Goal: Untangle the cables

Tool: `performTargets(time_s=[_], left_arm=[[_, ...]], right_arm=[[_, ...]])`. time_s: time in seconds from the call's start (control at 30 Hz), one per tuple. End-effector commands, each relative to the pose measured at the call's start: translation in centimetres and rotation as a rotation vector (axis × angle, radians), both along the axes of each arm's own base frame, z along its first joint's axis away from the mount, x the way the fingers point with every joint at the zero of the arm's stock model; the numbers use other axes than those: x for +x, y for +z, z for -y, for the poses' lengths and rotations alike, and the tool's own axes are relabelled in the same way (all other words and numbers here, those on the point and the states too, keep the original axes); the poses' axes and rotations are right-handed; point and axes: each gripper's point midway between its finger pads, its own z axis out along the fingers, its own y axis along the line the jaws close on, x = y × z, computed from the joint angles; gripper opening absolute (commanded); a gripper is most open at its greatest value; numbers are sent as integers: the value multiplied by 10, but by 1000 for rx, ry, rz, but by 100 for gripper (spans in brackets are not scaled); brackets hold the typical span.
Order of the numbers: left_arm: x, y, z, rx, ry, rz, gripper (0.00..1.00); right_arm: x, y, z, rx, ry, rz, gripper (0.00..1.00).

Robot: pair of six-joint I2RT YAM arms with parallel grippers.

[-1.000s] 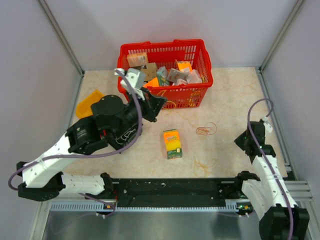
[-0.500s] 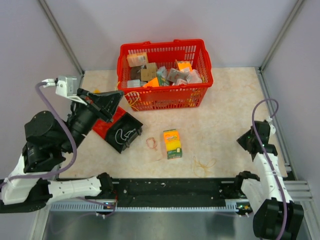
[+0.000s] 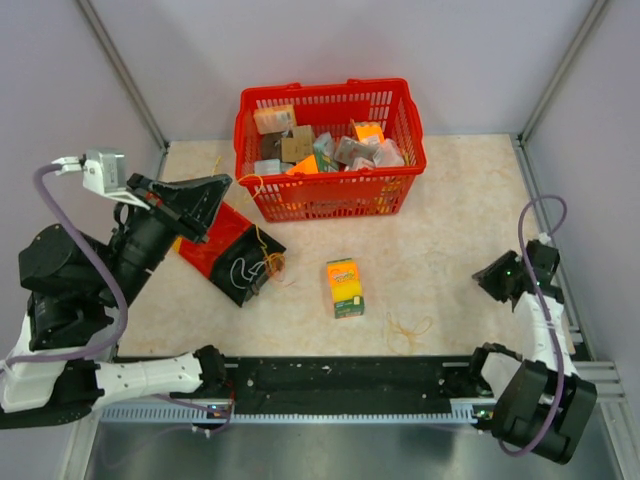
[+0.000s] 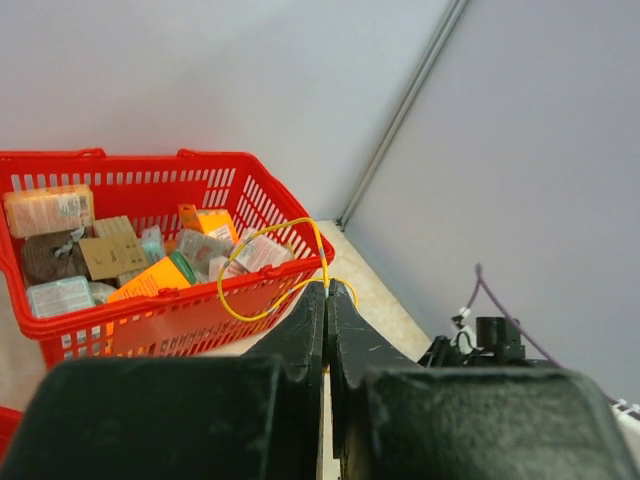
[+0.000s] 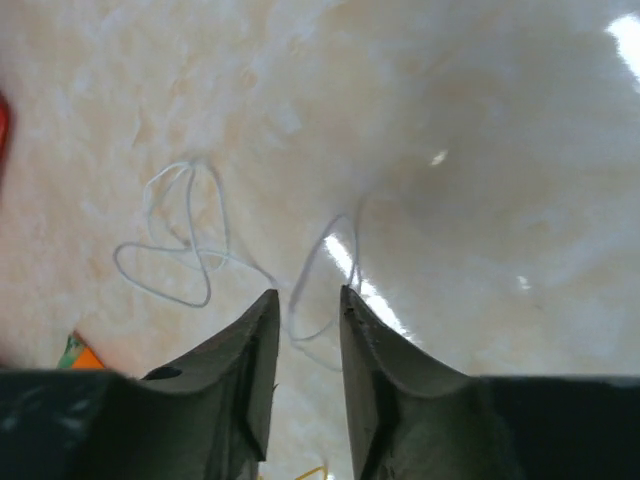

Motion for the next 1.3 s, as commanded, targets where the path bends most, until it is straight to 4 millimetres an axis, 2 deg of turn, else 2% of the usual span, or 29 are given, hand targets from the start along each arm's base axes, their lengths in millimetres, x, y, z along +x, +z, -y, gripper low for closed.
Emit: performTargets(time_s=[0.0,0.03,0.13,0.2,0.27,0.37,0.5,0.57,0.7,0.8,1.0,1.1,1.17,1.23,1.27], left_arm=[[0,15,13,-19,-36,30,0],[1,16,16,-15,-39,33,0],[2,23,28,-22,-58,50,0],[2,31,38,-34,-88,67,0],[1,36,53,-40,-126,78,0],[1,44,78,-47,-189,89,0],[2,49,110,-63,-256,90,0],[2,53,118,-76,-279,88,0],[-1,57,135,-88,-332,86,0],[-1,57,142,-91,-354,78,0],[-6,58,155,-107,-409,66,0],[-10,60,161,-119,-447,57,0],[-13,60,167,-123,-478,56,0],[-14,59,170,-121,-490,54,0],[-14,58,171,-120,-491,53,0]], right_arm=[[25,38,-49,65,313,176,37],[24,46,-62,89,377,211,44],[18,77,-102,78,561,349,71],[10,102,-131,57,696,451,81],[-2,127,-167,75,868,564,84],[-26,148,-205,114,1058,673,84],[-52,162,-236,149,1244,789,84],[-66,167,-249,170,1321,850,84],[-77,178,-266,198,1382,945,84],[-75,183,-274,224,1394,958,83],[-44,178,-269,111,1252,1105,82],[-20,167,-258,23,1133,1050,81],[-12,171,-252,21,1052,1075,81],[-11,179,-250,53,1004,1113,75],[-11,184,-250,70,989,1129,60]])
